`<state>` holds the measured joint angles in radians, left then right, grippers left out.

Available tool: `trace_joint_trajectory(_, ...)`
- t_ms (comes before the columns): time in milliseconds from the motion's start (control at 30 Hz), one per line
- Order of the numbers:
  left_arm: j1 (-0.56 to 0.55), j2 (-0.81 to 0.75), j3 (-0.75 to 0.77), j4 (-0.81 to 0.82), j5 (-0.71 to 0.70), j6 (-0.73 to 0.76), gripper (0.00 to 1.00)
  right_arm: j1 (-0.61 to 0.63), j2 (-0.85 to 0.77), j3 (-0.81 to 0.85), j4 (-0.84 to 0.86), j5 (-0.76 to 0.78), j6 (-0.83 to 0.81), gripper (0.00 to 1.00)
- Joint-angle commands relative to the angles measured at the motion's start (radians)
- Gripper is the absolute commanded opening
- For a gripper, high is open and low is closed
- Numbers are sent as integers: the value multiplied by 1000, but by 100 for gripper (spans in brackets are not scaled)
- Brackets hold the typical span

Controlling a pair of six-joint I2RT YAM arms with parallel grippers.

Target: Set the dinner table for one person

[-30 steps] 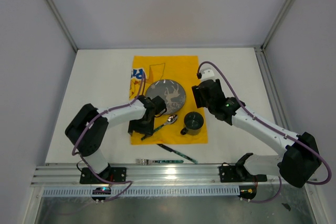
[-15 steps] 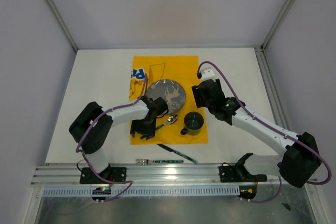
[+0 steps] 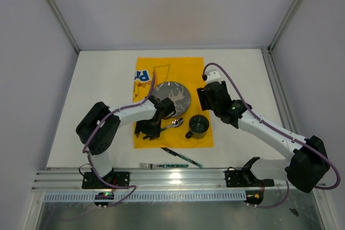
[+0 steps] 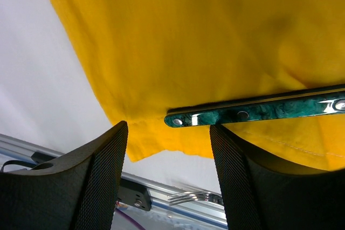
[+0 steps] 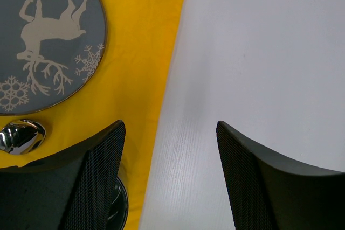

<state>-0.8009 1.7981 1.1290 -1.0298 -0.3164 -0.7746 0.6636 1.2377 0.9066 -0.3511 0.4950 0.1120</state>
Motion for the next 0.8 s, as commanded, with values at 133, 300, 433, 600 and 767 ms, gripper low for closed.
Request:
trace_joint_trajectory(133,3,-2,58,-15,-70,1,65,-4,12,9,44,5,9,73)
trace_joint_trajectory(300,5,24,74,-19,-78,12,65,-5,11,9,44,7,6,73)
trace_joint_trajectory(433,5,34,69,-12,-75,9,65,-4,8,3,43,14,3,73)
trace_joint_trajectory(600,9,23,45,-12,-95,0,65,-4,0,-3,46,16,0,73)
trace_joint_trajectory(767,19,11,38,-24,-116,-11,65,-5,6,-3,46,8,2,73)
